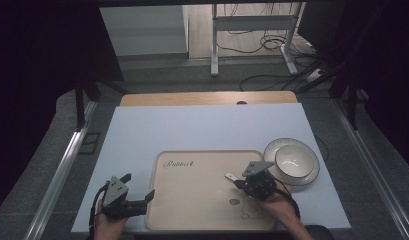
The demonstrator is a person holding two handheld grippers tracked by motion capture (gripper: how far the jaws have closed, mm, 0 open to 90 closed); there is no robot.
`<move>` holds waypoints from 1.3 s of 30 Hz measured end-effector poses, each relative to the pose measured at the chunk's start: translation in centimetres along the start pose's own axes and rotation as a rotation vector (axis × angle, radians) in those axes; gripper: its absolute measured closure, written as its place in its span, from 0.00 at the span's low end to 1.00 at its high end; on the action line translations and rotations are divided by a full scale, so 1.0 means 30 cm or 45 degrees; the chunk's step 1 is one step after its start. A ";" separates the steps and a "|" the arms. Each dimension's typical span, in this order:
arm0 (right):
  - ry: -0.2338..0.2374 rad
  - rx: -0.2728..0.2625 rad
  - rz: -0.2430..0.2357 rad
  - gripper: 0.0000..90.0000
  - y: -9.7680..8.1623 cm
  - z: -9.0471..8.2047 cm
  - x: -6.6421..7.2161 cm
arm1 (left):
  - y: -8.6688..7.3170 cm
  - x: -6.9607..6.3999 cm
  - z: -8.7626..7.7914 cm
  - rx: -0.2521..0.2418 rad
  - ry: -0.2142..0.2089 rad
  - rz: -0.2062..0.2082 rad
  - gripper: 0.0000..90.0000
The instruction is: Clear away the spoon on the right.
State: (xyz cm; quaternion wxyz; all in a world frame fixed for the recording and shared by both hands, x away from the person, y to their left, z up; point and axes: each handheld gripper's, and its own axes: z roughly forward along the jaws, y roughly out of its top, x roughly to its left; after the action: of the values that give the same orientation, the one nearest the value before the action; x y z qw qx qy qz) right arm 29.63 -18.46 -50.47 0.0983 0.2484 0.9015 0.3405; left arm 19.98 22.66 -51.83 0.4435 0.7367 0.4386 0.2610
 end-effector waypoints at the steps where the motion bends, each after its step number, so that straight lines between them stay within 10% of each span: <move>1: 0.005 0.013 0.001 1.00 0.001 0.009 0.004 | 0.000 0.000 0.000 0.000 0.000 0.000 0.05; 39: -0.084 0.048 0.072 1.00 -0.032 -0.001 -0.065 | 0.001 -0.003 0.002 0.007 -0.003 0.010 0.05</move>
State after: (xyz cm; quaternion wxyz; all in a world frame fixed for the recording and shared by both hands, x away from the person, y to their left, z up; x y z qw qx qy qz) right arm 30.93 -20.11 -51.06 0.1136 0.2867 0.8966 0.3177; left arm 19.99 22.55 -51.84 0.4411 0.7399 0.4360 0.2606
